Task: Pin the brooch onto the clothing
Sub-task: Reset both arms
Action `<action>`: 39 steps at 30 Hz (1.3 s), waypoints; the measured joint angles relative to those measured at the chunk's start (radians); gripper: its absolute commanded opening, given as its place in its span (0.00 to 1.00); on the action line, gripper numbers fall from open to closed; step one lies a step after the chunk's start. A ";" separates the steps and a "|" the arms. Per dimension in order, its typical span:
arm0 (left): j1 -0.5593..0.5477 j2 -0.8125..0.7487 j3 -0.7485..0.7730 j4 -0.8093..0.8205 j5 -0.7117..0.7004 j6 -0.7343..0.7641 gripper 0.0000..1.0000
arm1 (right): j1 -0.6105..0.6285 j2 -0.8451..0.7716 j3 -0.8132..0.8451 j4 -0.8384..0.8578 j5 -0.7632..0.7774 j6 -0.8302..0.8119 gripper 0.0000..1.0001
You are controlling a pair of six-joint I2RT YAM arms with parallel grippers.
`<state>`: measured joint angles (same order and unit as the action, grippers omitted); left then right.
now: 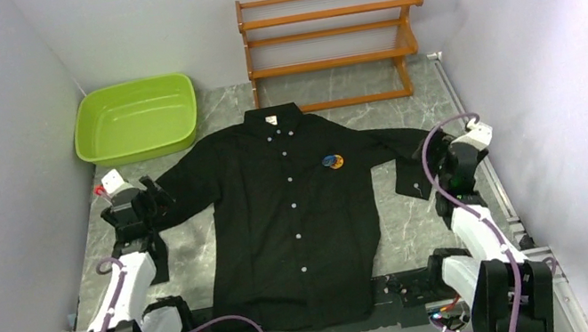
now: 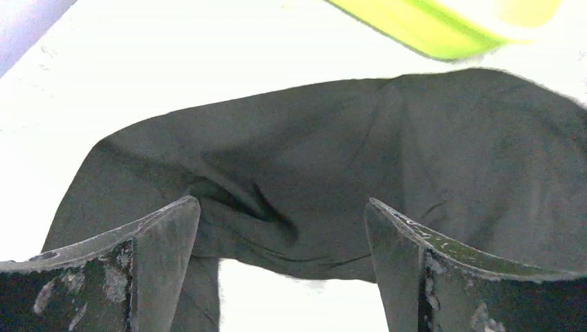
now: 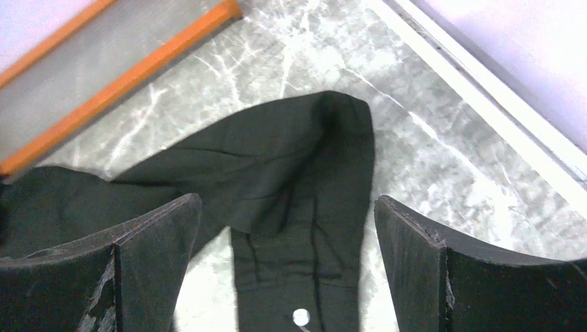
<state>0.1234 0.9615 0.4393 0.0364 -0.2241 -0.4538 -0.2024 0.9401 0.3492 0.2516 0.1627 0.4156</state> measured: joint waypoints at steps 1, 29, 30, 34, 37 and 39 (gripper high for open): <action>0.000 0.010 -0.029 0.046 -0.013 0.028 0.95 | 0.000 -0.009 -0.045 0.055 0.009 -0.016 1.00; -0.005 0.658 -0.080 0.927 0.186 0.356 0.95 | 0.032 0.514 -0.276 1.051 -0.157 -0.251 1.00; -0.007 0.658 -0.077 0.924 0.182 0.356 0.95 | 0.036 0.514 -0.264 1.042 -0.162 -0.256 1.00; -0.011 0.659 -0.068 0.895 0.195 0.365 0.95 | 0.057 0.517 -0.186 0.968 -0.187 -0.283 1.00; -0.013 0.665 -0.050 0.871 0.228 0.383 0.95 | 0.083 0.521 -0.140 0.920 -0.187 -0.304 1.00; -0.014 0.666 -0.045 0.864 0.239 0.388 0.95 | 0.097 0.521 -0.130 0.900 -0.185 -0.314 1.00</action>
<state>0.1097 1.6279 0.3939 0.9009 0.0151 -0.0662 -0.1055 1.4612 0.2188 1.1511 -0.0219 0.1020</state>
